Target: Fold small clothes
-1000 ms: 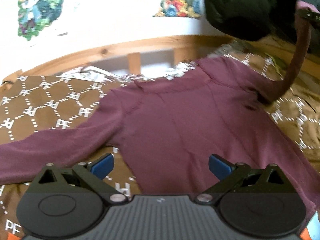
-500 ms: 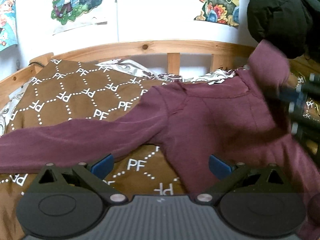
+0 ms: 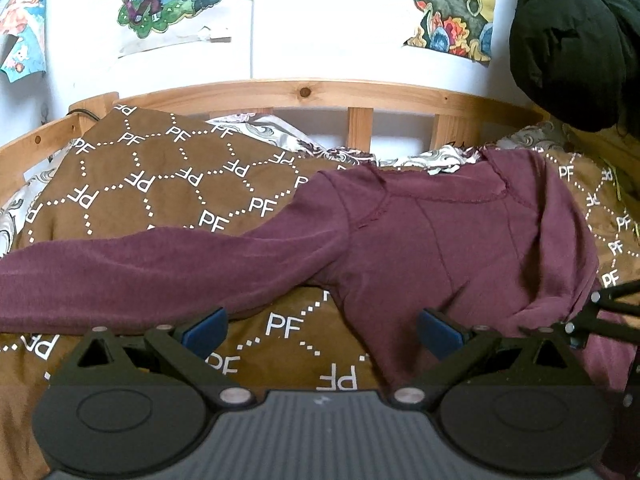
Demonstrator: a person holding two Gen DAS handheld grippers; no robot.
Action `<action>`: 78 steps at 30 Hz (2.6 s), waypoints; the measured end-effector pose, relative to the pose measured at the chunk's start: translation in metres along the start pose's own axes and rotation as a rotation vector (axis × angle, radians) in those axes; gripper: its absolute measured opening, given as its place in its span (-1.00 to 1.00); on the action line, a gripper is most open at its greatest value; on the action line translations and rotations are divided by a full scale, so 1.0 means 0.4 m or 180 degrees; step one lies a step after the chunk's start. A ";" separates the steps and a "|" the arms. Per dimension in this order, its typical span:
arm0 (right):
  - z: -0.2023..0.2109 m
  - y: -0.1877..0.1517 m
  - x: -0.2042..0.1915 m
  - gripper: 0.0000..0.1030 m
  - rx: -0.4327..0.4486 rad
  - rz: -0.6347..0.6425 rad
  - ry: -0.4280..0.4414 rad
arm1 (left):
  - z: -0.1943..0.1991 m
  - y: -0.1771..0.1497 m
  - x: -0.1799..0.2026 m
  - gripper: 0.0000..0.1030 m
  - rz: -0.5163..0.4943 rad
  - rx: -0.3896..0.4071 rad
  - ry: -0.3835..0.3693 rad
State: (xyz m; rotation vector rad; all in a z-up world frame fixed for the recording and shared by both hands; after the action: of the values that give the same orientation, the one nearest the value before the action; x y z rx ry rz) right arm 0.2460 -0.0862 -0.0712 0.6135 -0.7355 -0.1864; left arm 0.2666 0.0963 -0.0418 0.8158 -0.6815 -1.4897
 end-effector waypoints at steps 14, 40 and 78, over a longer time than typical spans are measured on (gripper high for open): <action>0.075 -0.085 0.146 0.65 -0.0081 -0.1118 -0.0112 | -0.082 0.048 0.015 0.99 0.0181 -0.0012 -0.0212; 0.096 -0.261 0.296 0.64 -0.0529 -0.2687 -0.0413 | -0.051 -0.055 0.219 -0.41 -0.0235 -0.0329 -0.1495; -0.097 -0.407 0.600 -0.75 -0.0657 -0.3568 -0.0728 | -0.029 -0.108 0.187 0.92 -0.0176 -0.0345 -0.0584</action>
State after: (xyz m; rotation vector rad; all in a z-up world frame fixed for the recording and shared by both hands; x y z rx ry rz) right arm 0.4569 -0.2883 -0.0515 0.7575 -0.5071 -1.3661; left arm 0.2505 0.0258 -0.0905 0.6245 -0.7117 -1.6510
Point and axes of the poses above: each gripper's, at about its wrist camera, not at the fingertips, and z roughly against the way its jaws point, x to its right, y to its top, the point moved 9 cm from there along -z, roughly the way its jaws point, and after that the axes turned 8 degrees about -z, right-handed, at the moved point
